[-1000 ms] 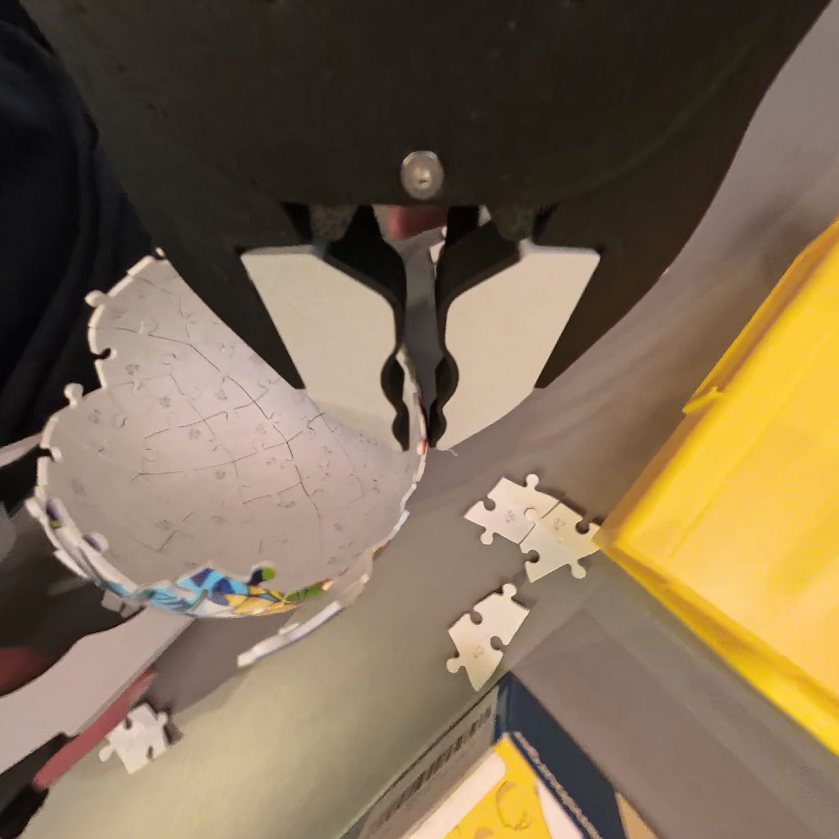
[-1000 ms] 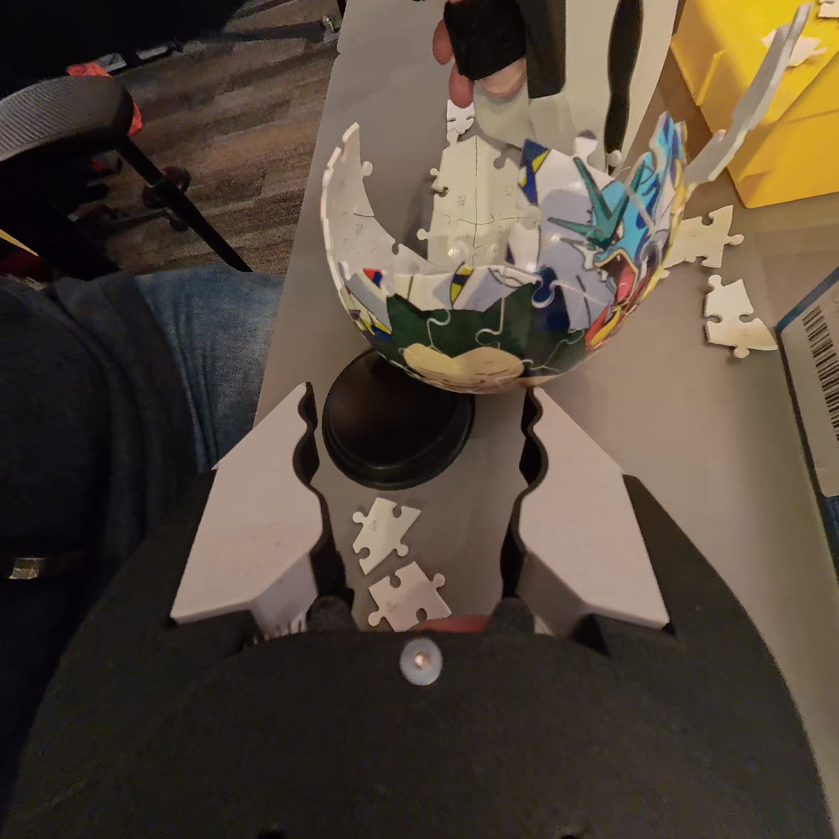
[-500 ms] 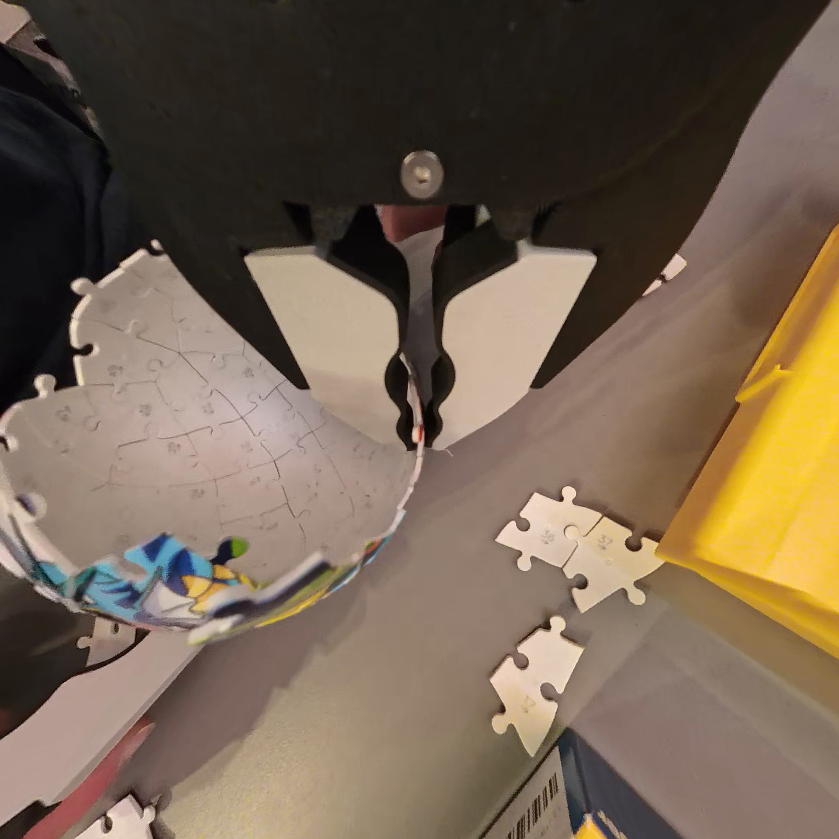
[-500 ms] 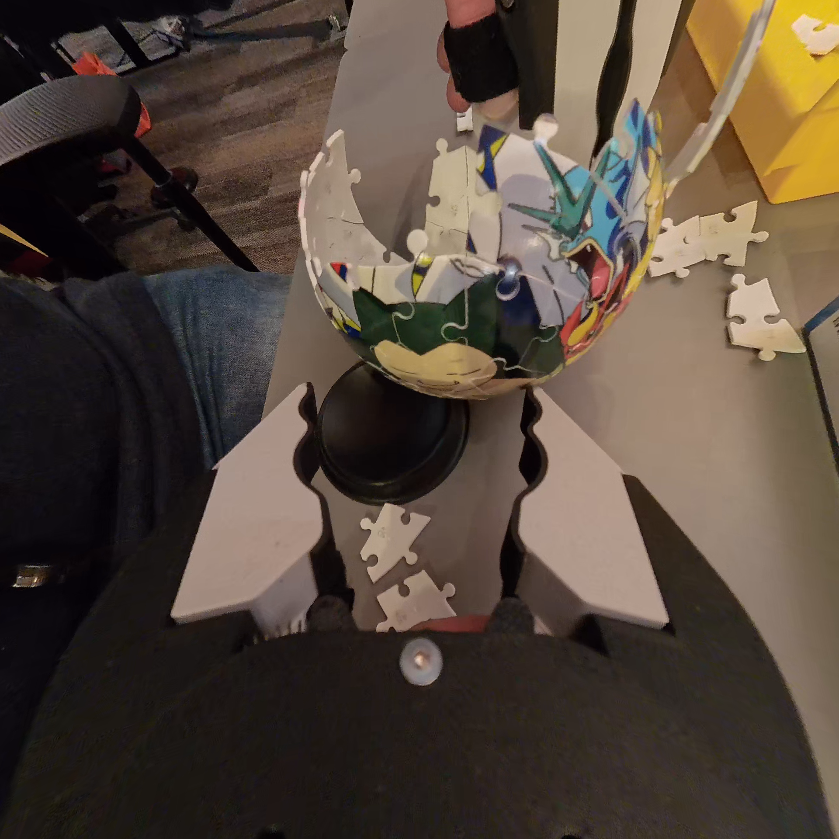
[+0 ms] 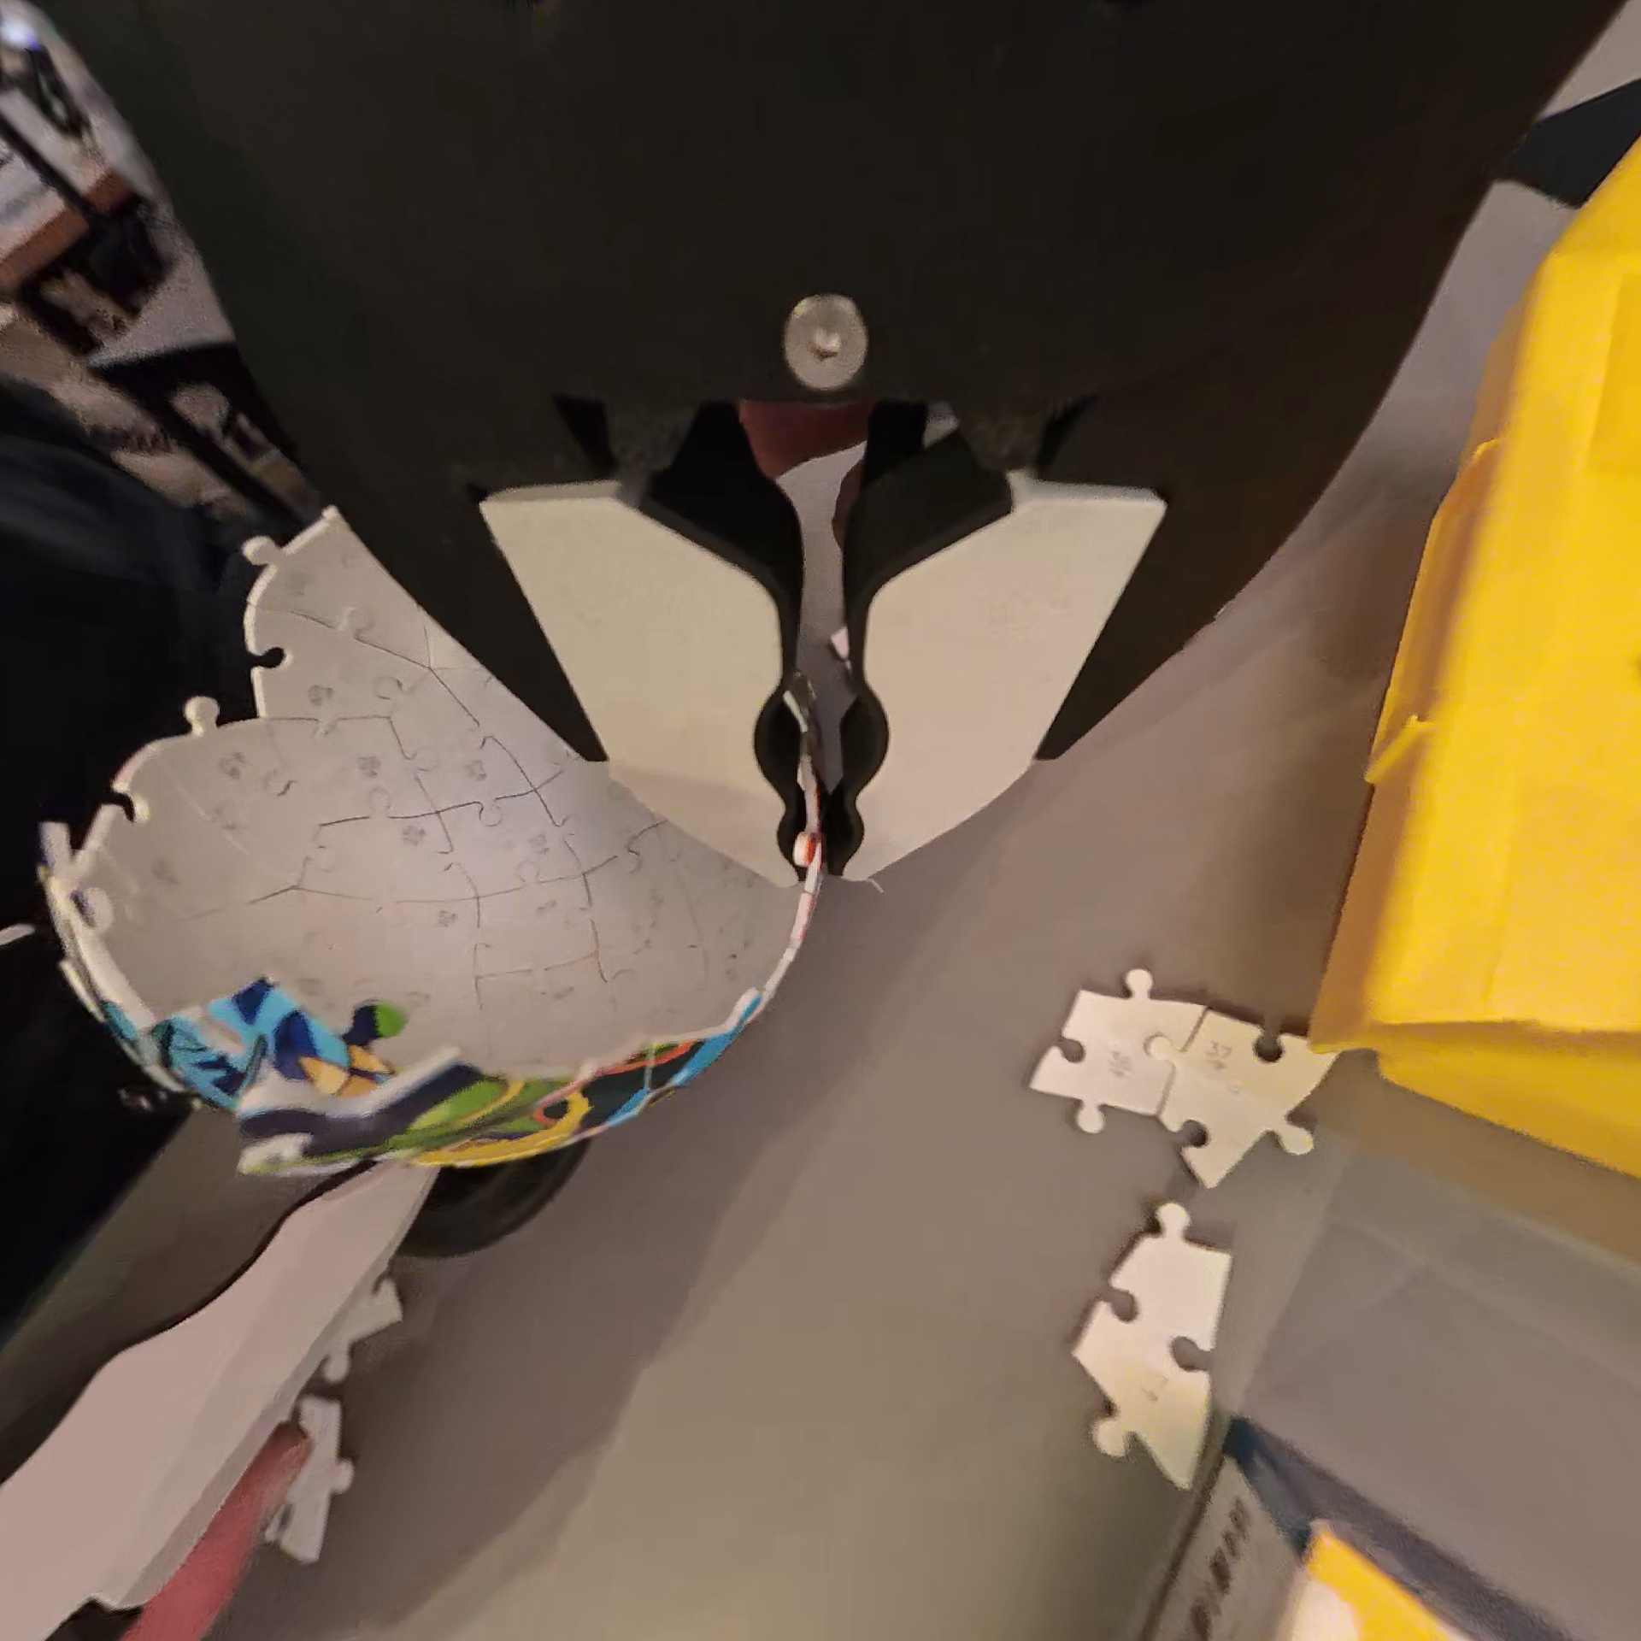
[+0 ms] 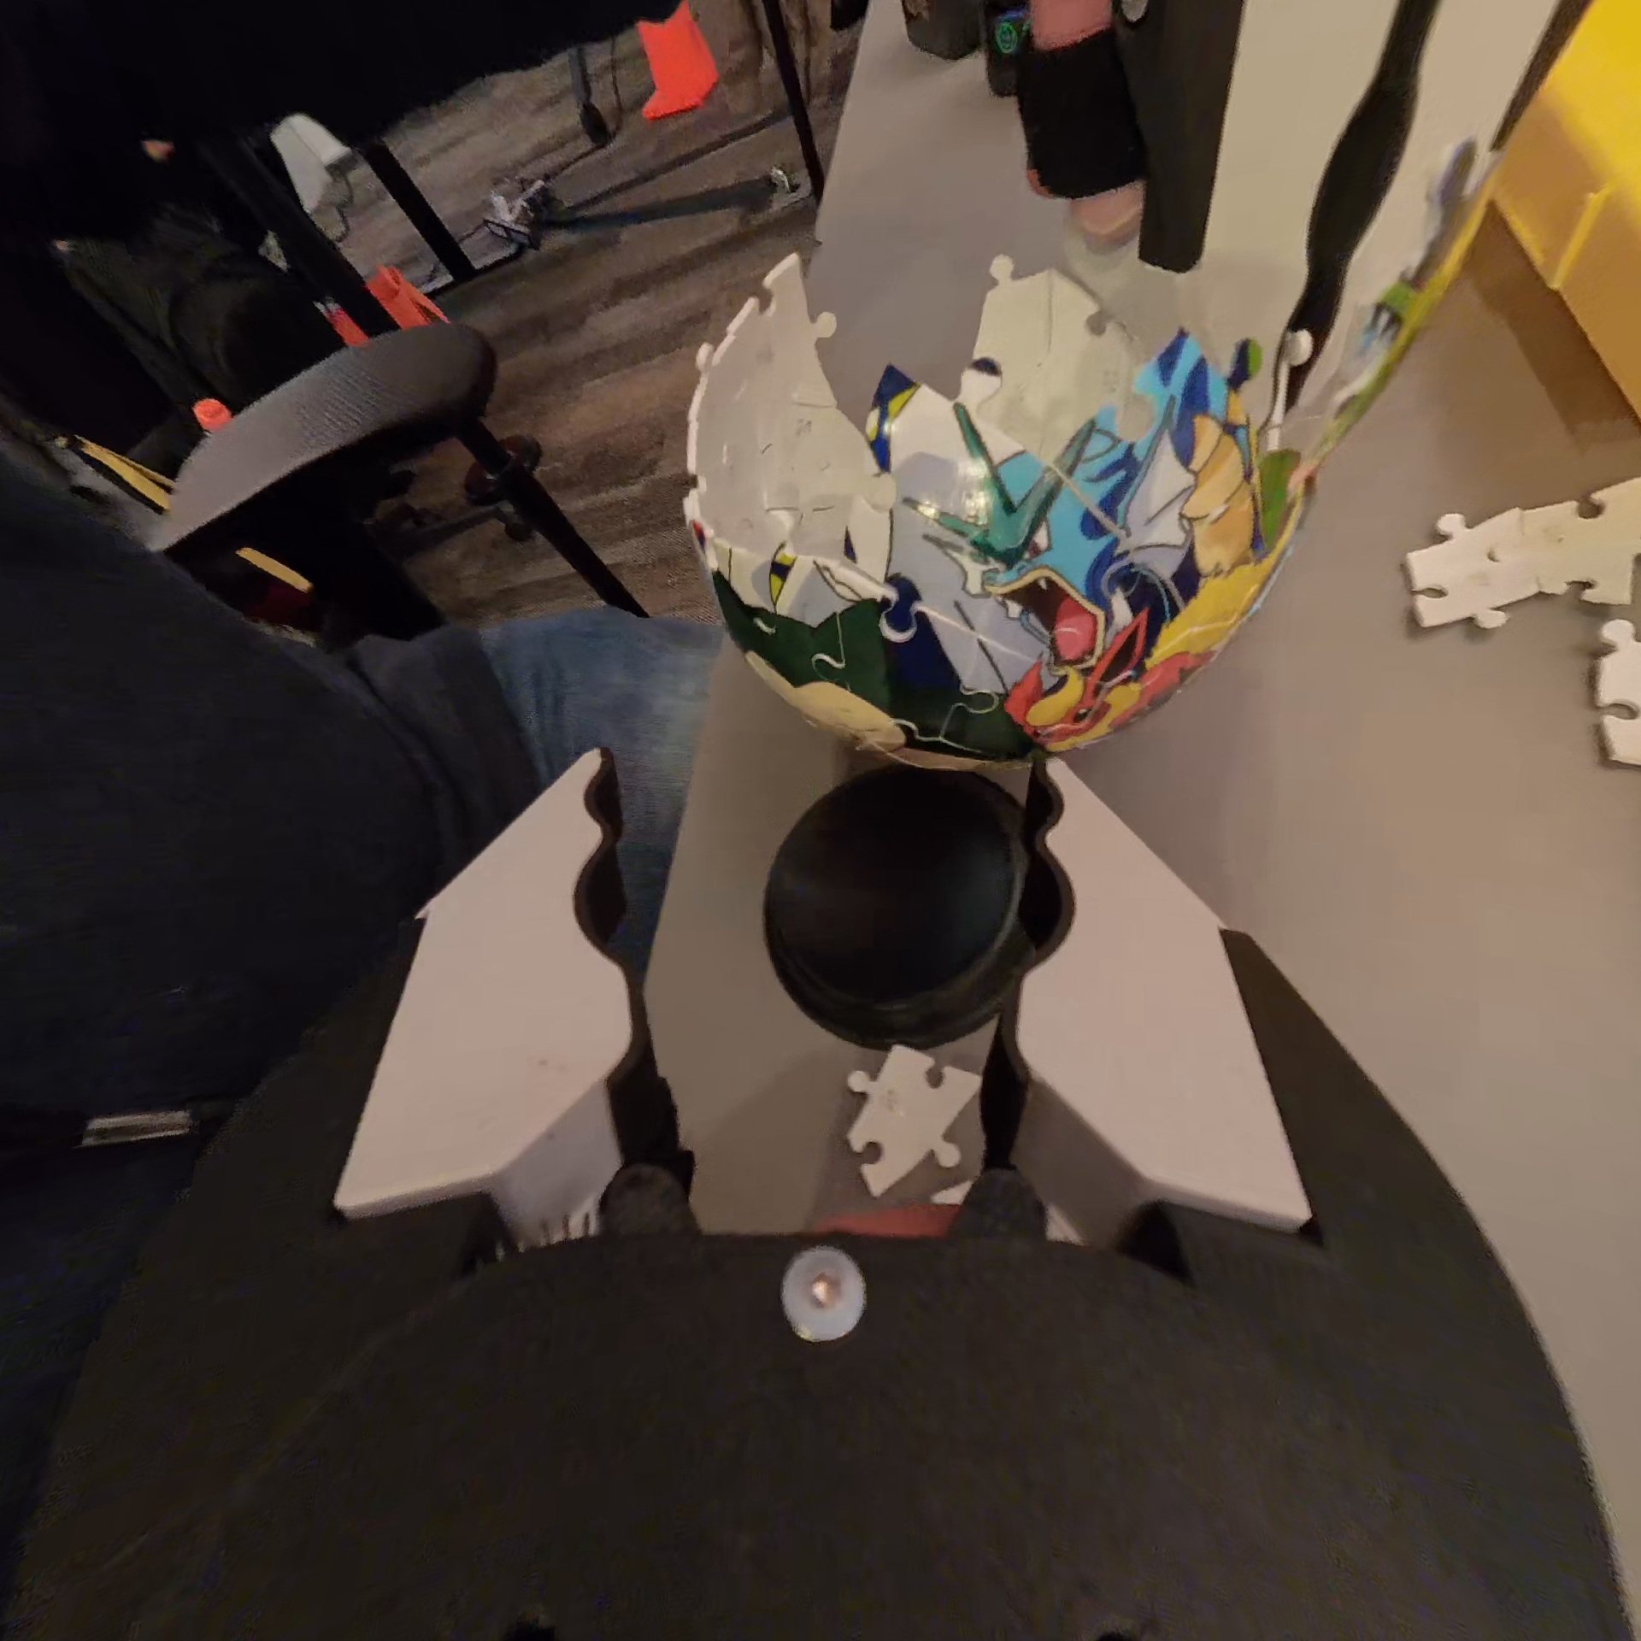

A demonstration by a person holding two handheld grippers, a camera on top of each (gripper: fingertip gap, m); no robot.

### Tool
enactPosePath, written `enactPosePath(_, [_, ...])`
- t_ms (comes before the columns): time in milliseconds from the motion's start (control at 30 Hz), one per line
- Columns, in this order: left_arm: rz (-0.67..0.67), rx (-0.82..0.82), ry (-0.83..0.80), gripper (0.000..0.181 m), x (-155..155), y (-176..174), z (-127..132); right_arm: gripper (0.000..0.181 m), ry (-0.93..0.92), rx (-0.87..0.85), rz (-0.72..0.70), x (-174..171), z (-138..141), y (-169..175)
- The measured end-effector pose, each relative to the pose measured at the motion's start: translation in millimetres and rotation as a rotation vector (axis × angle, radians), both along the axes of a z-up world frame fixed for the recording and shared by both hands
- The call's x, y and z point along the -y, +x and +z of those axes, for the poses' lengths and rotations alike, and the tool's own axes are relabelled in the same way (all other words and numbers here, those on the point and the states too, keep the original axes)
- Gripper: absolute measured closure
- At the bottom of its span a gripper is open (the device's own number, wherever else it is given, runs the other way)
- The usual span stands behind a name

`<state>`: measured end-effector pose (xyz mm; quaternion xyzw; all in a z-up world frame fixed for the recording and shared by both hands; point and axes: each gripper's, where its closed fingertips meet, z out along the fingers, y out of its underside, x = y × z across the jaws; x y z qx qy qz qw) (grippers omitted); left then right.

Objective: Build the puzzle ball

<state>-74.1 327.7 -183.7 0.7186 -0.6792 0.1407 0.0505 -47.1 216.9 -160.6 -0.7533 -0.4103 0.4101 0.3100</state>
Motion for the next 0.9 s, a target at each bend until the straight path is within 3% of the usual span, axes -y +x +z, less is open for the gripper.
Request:
enactPosePath(267, [-0.207,-0.143,-0.131,0.178,50.7,14.4,-3.3,0.089,-0.091,-0.075,-0.031,35.3,18.3,7.1])
enactPosePath(433, [-0.247,-0.181,-0.203,0.178,78.2,28.1,-9.2,0.090,-0.140,-0.096,-0.067,57.3,18.4,18.6])
enactPosePath(900, [-0.228,-0.200,-0.251,0.175,82.9,43.7,-25.1,0.090,-0.182,-0.117,-0.116,56.4,3.1,30.7])
